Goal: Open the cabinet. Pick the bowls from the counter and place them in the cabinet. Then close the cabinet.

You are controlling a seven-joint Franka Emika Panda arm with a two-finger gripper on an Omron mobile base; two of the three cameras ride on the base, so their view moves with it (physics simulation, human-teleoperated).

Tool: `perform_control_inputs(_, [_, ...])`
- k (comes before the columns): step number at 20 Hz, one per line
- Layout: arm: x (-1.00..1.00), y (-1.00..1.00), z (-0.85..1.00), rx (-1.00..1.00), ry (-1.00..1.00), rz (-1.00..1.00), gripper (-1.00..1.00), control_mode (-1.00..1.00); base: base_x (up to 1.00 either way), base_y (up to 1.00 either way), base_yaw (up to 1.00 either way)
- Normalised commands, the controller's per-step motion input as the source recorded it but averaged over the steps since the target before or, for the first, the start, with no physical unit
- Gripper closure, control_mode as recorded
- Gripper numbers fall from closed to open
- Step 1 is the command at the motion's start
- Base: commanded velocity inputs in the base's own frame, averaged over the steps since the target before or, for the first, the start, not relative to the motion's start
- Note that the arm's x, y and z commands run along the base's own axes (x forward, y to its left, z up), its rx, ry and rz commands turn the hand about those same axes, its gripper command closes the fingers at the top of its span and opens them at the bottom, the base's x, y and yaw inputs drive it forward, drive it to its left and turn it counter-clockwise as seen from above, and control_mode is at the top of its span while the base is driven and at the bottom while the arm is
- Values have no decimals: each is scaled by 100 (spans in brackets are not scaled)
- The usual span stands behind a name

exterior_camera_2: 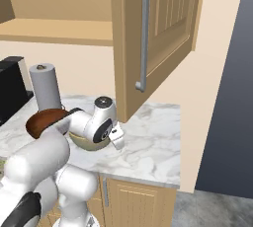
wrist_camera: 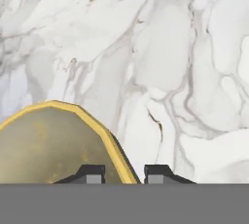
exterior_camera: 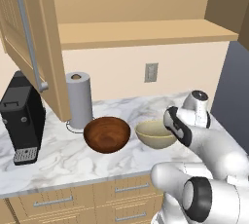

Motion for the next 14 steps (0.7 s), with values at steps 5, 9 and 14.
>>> perform_control_inputs(5, [-85,-44,100,15,0,-15,100,-100,0,0,0])
perform_control_inputs(9, [-100,-3,100,6,0,-18,100,-100,0,0,0])
perform_control_inputs(14, [-95,9,100,0,-4,-24,100,-100,0,0,0])
